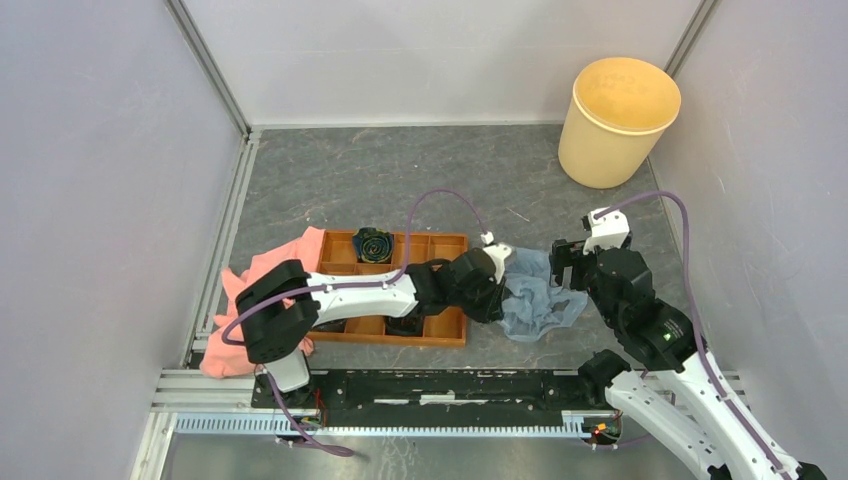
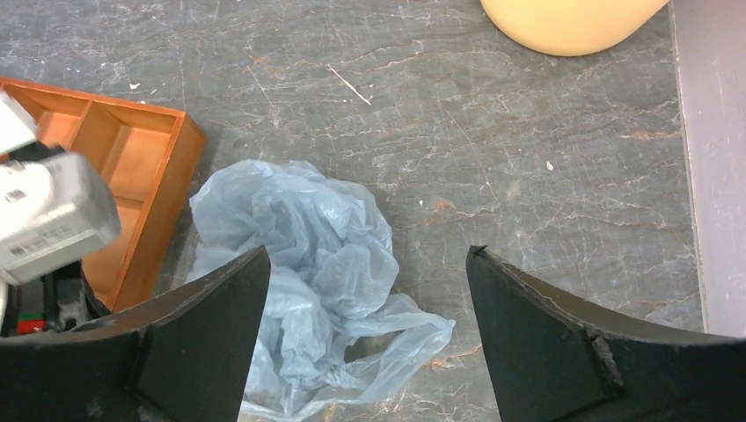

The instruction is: Put the trash bags into the trash bin

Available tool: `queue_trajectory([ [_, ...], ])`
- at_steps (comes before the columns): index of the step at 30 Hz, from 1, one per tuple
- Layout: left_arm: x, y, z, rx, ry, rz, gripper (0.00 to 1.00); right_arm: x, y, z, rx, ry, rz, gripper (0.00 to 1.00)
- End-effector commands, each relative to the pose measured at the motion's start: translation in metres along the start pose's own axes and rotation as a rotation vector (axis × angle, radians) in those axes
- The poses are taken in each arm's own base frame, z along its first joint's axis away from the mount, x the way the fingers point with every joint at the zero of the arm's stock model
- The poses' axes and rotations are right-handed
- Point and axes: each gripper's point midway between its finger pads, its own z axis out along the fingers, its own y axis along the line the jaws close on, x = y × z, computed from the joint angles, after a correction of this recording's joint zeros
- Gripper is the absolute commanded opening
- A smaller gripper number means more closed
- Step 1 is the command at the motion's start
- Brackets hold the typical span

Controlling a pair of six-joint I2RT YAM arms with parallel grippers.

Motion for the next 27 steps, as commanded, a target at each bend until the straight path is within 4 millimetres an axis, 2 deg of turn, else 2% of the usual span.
queue_trajectory([
  [1,-0.063,-0.009,-0.018,-0.020,-0.156,0.040,0.10,-0.009,0.000,0.003,0.008,-0.036,0.010,0.89],
  [3,-0.086,-0.005,-0.037,-0.022,-0.206,0.042,0.03,-0.007,0.000,0.005,0.008,-0.032,0.001,0.90],
  [6,-0.119,0.007,-0.072,-0.013,-0.269,0.020,0.02,-0.006,0.005,0.010,-0.006,-0.028,0.000,0.91],
  [11,-0.153,0.031,-0.124,0.055,-0.338,-0.031,0.02,-0.009,0.023,0.025,-0.063,-0.017,0.012,0.95],
  [15,-0.159,0.045,-0.157,0.038,-0.380,-0.035,0.02,-0.023,0.040,0.047,-0.160,-0.013,0.018,0.95],
  [18,-0.160,0.062,-0.176,0.008,-0.421,-0.084,0.02,-0.035,0.071,0.061,-0.382,0.006,0.053,0.94],
  [21,-0.162,0.068,-0.188,0.016,-0.437,-0.140,0.02,-0.033,0.100,0.067,-0.542,0.062,0.017,0.91],
  [25,-0.168,0.058,-0.200,0.083,-0.451,-0.212,0.02,-0.022,0.132,0.059,-0.721,0.090,0.005,0.89],
  [27,-0.173,0.047,-0.204,0.138,-0.463,-0.214,0.02,-0.018,0.139,0.055,-0.745,0.091,0.026,0.90],
])
